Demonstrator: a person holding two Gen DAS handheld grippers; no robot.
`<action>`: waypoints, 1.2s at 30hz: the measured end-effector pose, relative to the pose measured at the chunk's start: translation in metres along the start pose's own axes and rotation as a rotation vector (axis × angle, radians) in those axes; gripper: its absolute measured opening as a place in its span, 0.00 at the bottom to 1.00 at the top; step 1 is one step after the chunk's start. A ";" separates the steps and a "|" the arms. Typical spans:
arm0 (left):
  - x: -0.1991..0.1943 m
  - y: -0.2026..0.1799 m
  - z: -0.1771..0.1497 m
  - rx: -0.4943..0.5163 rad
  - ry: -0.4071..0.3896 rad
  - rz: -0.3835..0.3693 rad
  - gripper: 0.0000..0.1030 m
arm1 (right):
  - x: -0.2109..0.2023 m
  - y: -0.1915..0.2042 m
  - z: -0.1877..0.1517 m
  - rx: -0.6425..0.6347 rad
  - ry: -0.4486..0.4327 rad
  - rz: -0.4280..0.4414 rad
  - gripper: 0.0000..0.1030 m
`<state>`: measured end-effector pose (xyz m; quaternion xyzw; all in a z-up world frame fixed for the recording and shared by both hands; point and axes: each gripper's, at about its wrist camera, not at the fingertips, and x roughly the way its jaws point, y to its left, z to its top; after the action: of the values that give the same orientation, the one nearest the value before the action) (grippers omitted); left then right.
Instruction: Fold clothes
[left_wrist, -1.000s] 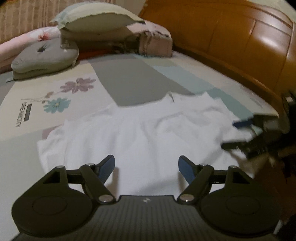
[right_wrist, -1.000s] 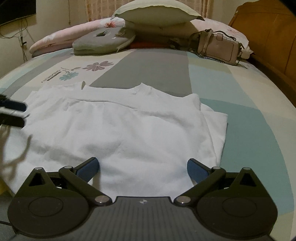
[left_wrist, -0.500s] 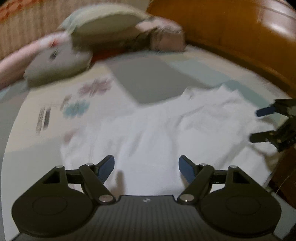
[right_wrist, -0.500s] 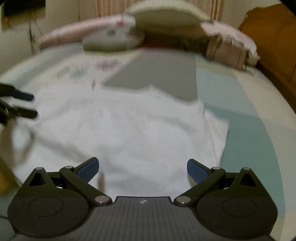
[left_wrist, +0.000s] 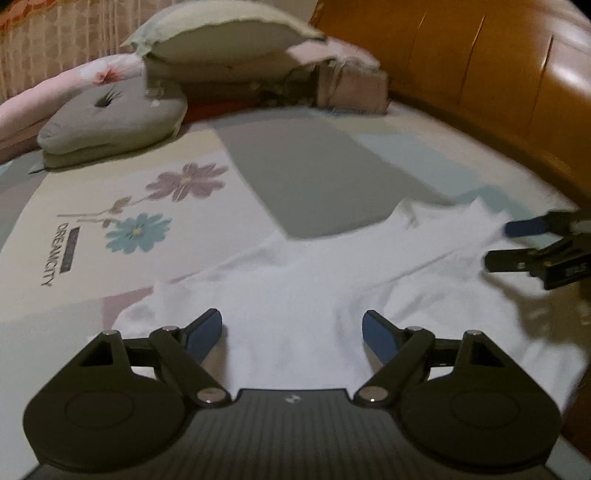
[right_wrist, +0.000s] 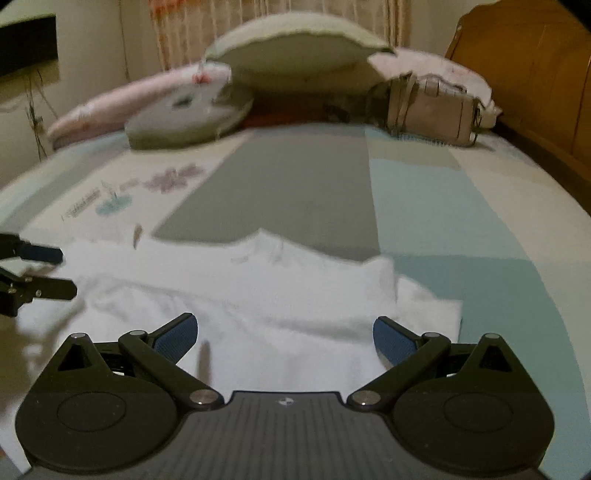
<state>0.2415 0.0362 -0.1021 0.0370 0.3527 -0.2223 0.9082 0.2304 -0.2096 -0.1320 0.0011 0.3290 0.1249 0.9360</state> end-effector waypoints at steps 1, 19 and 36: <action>0.001 0.001 0.000 -0.007 0.000 -0.011 0.81 | 0.001 -0.001 0.002 -0.001 -0.009 0.007 1.00; 0.000 0.002 0.001 -0.087 0.082 0.161 0.82 | 0.028 -0.007 0.009 0.001 0.082 -0.046 1.00; 0.005 0.003 -0.003 -0.081 0.093 0.093 0.84 | 0.016 -0.034 -0.004 0.106 0.102 -0.119 1.00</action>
<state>0.2444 0.0371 -0.1078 0.0266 0.4011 -0.1635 0.9009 0.2481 -0.2394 -0.1481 0.0245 0.3821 0.0512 0.9224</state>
